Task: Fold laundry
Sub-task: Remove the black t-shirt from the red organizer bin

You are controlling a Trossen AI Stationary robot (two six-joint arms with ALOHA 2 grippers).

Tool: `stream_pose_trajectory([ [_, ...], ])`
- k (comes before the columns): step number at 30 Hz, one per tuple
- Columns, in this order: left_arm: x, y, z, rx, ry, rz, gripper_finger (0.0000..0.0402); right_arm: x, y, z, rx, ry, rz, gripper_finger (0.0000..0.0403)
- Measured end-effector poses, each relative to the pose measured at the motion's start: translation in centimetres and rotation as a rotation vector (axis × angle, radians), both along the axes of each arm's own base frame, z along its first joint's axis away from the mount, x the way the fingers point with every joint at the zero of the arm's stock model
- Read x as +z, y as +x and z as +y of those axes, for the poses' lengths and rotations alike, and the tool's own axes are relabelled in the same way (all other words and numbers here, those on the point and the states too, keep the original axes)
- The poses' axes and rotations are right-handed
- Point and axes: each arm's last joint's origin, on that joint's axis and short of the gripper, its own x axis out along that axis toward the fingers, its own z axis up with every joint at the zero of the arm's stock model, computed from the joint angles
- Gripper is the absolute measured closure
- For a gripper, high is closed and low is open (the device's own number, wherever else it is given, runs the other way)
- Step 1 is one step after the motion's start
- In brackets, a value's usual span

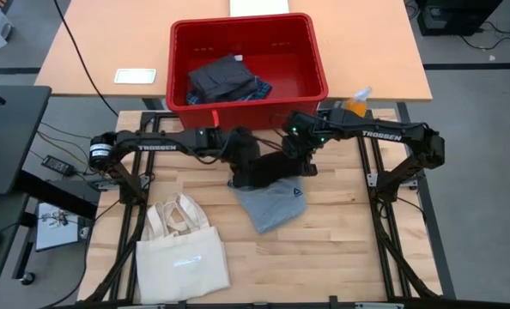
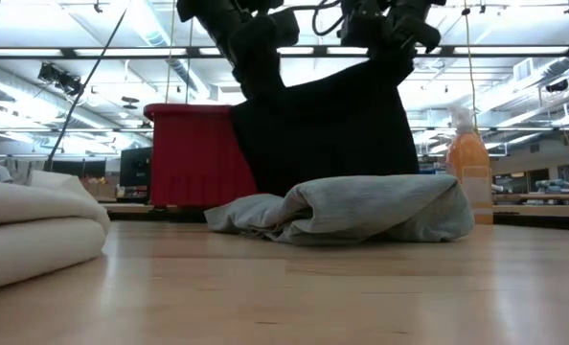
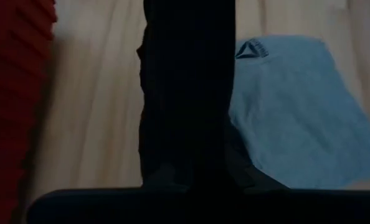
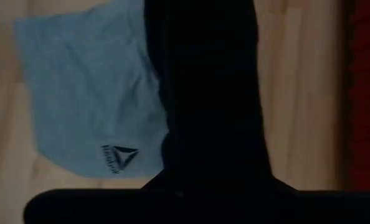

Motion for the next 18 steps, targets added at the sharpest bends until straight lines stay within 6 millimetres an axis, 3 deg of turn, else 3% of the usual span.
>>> stream_pose_trajectory([
  [5,1.4,-0.6,1.1,0.037,0.016,-0.013,0.0374,0.2,0.1,-0.3,-0.016,-0.051,-0.01,0.036],
  [11,4.6,-2.0,0.5,0.02,0.034,-0.057,0.0371,1.9,0.5,0.6,0.003,-0.044,-0.06,0.036],
  [18,4.6,-2.2,-1.5,-0.044,0.013,-0.017,0.0369,2.5,1.0,2.3,0.08,-0.073,-0.081,0.0359],
])
